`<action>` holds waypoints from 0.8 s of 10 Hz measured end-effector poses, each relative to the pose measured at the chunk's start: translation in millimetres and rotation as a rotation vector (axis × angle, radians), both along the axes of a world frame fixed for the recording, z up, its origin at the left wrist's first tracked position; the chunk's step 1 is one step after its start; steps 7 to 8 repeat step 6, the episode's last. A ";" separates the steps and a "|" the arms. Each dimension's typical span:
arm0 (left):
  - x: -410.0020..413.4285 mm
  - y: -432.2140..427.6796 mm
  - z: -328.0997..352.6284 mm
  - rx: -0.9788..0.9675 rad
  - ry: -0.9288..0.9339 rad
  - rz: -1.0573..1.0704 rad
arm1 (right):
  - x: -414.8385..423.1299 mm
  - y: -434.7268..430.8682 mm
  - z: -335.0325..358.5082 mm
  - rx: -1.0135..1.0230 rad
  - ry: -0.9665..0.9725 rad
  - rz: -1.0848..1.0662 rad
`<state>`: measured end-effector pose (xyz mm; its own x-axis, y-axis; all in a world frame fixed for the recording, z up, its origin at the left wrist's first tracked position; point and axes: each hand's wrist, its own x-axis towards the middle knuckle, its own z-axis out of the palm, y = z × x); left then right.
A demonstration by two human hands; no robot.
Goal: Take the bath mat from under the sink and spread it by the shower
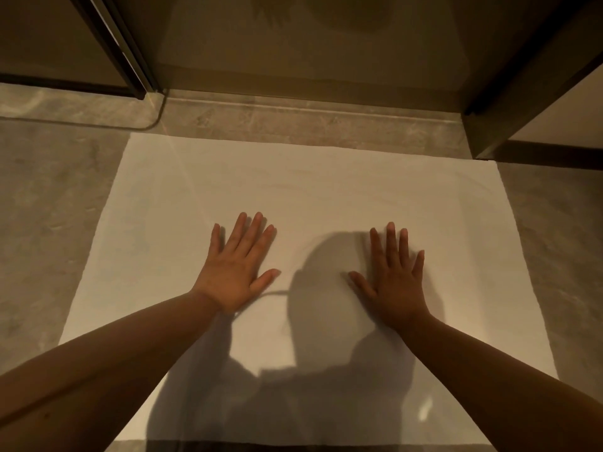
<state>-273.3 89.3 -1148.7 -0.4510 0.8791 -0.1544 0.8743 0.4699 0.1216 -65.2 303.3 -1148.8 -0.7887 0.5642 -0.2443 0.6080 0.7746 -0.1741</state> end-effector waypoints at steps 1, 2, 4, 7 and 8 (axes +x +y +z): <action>-4.6 11.8 -10.5 -0.081 0.018 0.041 | -14.6 7.4 -4.0 -0.008 -0.010 -0.016; -4.6 12.3 -21.8 -0.044 0.013 0.064 | -17.1 9.2 -13.6 0.054 -0.023 -0.028; -4.0 16.5 -16.6 -0.122 0.013 0.063 | -21.6 12.1 -12.3 0.041 -0.081 -0.018; -1.1 32.7 53.5 -0.327 0.018 0.058 | -41.4 27.2 58.4 -0.142 -0.320 0.020; -1.1 32.7 53.5 -0.327 0.018 0.058 | -41.4 27.2 58.4 -0.142 -0.320 0.020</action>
